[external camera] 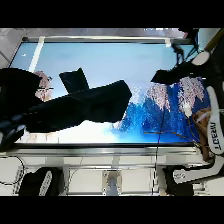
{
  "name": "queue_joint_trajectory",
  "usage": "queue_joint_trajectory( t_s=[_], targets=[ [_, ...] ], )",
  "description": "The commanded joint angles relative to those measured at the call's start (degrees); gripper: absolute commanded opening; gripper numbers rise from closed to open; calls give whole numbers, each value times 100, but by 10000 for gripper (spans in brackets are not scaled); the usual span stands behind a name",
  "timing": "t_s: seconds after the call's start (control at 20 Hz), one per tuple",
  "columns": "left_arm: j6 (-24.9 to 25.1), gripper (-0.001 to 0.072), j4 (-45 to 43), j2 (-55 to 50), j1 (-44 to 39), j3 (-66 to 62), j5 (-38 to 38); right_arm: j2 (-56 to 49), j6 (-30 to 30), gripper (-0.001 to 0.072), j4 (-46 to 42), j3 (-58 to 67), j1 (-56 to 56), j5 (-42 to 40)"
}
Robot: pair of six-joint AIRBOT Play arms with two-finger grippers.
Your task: Fold the clothes and pants, and hang the long-sleeved shirts on hangers.
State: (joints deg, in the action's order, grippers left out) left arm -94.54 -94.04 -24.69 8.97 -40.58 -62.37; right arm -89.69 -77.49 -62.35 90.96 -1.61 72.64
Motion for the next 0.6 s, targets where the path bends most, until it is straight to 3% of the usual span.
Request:
queue_joint_trajectory(
  t_s=[0.0, 0.15, 0.3, 0.55],
  targets=[
    [-363, 28, -1222, 787, 920, -17, -280, -846, 4, 457, 262, -2, 686, -466],
    [-354, 29, -1344, 575, 1307, -94, -260, -1386, 35, 556, 769, -2, 1054, -811],
    [-356, 29, -1445, 256, 1357, -205, -44, -1690, 79, 558, 1038, 13, 1228, -866],
    [-358, 29, -1722, -319, 1370, -522, 155, -1880, 568, 558, 1755, 9, 1403, -192]
  ],
)
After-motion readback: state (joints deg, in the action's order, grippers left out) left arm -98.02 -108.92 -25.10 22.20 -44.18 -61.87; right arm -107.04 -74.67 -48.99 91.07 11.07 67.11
